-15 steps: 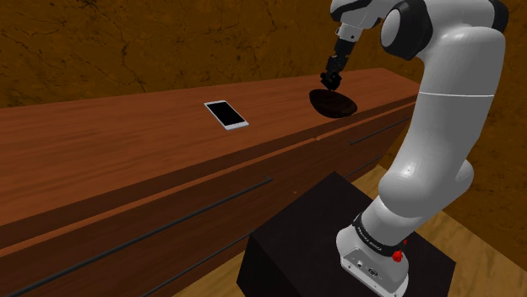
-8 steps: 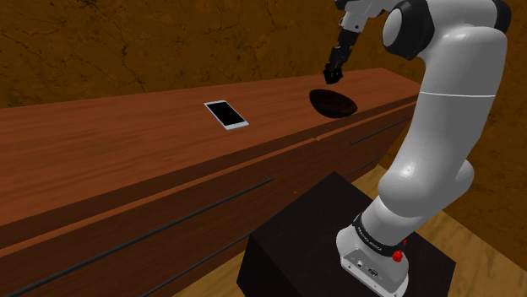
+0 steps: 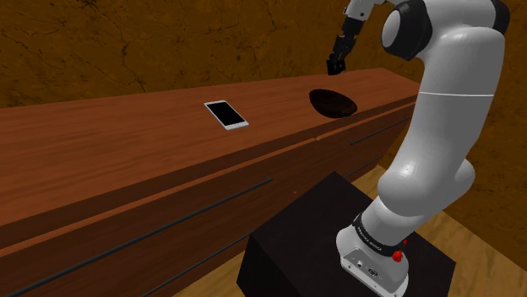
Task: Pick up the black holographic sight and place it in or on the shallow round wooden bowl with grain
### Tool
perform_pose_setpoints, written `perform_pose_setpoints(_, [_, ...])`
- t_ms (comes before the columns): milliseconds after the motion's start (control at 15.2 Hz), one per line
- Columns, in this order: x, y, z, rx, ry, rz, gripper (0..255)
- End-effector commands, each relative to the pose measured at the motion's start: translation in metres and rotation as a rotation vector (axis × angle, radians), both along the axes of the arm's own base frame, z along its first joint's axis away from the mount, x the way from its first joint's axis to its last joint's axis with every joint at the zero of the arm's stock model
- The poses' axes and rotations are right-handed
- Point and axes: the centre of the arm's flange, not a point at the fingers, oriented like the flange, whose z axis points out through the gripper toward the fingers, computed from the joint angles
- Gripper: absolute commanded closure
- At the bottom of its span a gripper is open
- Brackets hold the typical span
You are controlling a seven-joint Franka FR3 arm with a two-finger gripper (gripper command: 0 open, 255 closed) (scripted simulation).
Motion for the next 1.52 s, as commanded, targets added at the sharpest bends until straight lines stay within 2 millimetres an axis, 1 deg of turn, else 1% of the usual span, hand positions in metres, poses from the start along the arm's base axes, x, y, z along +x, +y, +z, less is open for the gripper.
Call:
perform_pose_setpoints(0, [0.001,-0.001,0.012,0.000,0.000,0.000,255])
perform_pose_setpoints(198, [0.001,-0.001,0.027,0.000,0.000,0.000,255])
perform_pose_setpoints(264, [0.001,-0.001,0.028,0.000,0.000,0.000,255])
perform_pose_setpoints(1452, [-0.136,0.191,0.038,0.000,0.000,0.000,255])
